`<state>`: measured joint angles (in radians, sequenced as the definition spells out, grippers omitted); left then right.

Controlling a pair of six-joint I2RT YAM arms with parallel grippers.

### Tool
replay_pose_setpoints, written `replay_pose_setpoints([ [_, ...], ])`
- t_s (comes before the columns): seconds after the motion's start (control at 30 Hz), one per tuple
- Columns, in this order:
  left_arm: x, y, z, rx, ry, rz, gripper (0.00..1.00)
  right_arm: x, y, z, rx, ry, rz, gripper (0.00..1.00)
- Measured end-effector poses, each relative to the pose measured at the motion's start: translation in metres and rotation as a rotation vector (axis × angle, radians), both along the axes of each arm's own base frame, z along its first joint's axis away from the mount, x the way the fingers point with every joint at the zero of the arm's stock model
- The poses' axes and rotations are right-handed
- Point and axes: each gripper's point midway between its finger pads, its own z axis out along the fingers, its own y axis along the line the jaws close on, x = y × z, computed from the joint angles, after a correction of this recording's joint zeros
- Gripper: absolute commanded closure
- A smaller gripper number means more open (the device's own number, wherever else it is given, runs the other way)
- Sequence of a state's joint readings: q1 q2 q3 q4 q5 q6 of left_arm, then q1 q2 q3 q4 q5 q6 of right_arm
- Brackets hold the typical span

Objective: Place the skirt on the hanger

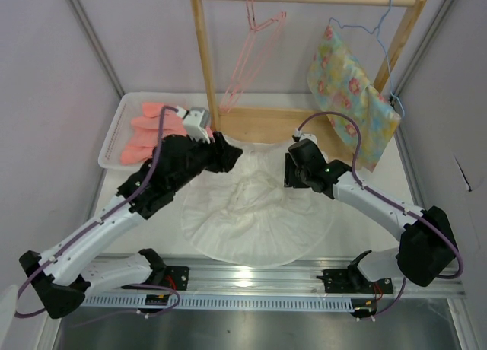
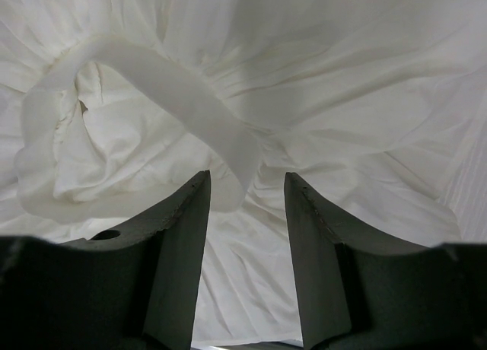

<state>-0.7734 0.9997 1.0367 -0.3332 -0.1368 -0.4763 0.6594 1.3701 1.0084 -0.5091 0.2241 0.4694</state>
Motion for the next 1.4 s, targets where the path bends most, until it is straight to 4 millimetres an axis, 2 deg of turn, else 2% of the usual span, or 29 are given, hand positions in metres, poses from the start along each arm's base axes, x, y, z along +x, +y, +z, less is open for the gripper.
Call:
replay_pose_setpoints([
  [0.13, 0.017, -0.009, 0.123, -0.127, -0.282, -0.004, 0.37, 0.001, 0.0, 0.0, 0.003, -0.001, -0.001, 0.51],
  [0.2, 0.027, -0.013, 0.168, -0.172, -0.4, 0.015, 0.35, 0.002, -0.001, 0.001, 0.006, -0.001, -0.004, 0.51],
  [0.23, 0.033, -0.014, 0.188, -0.191, -0.457, 0.028, 0.35, 0.002, -0.001, 0.001, 0.006, -0.002, -0.006, 0.51],
  [0.33, 0.059, -0.024, 0.223, -0.212, -0.555, 0.056, 0.35, 0.003, -0.002, 0.001, 0.01, 0.0, -0.007, 0.51],
  [0.4, 0.086, -0.036, 0.237, -0.207, -0.585, 0.069, 0.36, 0.003, -0.002, 0.001, 0.014, 0.003, -0.006, 0.51],
  [0.47, 0.118, -0.05, 0.246, -0.197, -0.597, 0.08, 0.36, 0.004, -0.003, 0.001, 0.018, 0.005, -0.005, 0.51],
  [0.57, 0.165, -0.069, 0.245, -0.171, -0.595, 0.09, 0.38, 0.005, -0.005, 0.001, 0.021, 0.006, -0.005, 0.5],
  [0.63, 0.192, -0.077, 0.233, -0.148, -0.572, 0.096, 0.38, 0.006, -0.007, 0.003, 0.027, 0.006, -0.006, 0.51],
  [0.73, 0.23, -0.08, 0.209, -0.118, -0.519, 0.111, 0.38, 0.008, -0.011, 0.006, 0.034, 0.0, -0.011, 0.5],
  [0.83, 0.252, -0.072, 0.188, -0.102, -0.466, 0.122, 0.38, 0.011, -0.016, 0.013, 0.044, -0.016, -0.016, 0.5],
  [0.93, 0.259, -0.063, 0.18, -0.103, -0.432, 0.126, 0.39, 0.012, -0.02, 0.02, 0.059, -0.038, -0.023, 0.5],
  [1.07, 0.26, -0.059, 0.182, -0.114, -0.434, 0.121, 0.39, 0.011, -0.023, 0.021, 0.068, -0.042, -0.028, 0.5],
  [1.23, 0.252, -0.06, 0.177, -0.107, -0.421, 0.093, 0.39, 0.009, -0.024, 0.017, 0.069, -0.033, -0.025, 0.5],
  [1.4, 0.239, -0.052, 0.184, -0.11, -0.431, 0.086, 0.39, 0.009, -0.022, 0.017, 0.076, -0.031, -0.02, 0.5],
])
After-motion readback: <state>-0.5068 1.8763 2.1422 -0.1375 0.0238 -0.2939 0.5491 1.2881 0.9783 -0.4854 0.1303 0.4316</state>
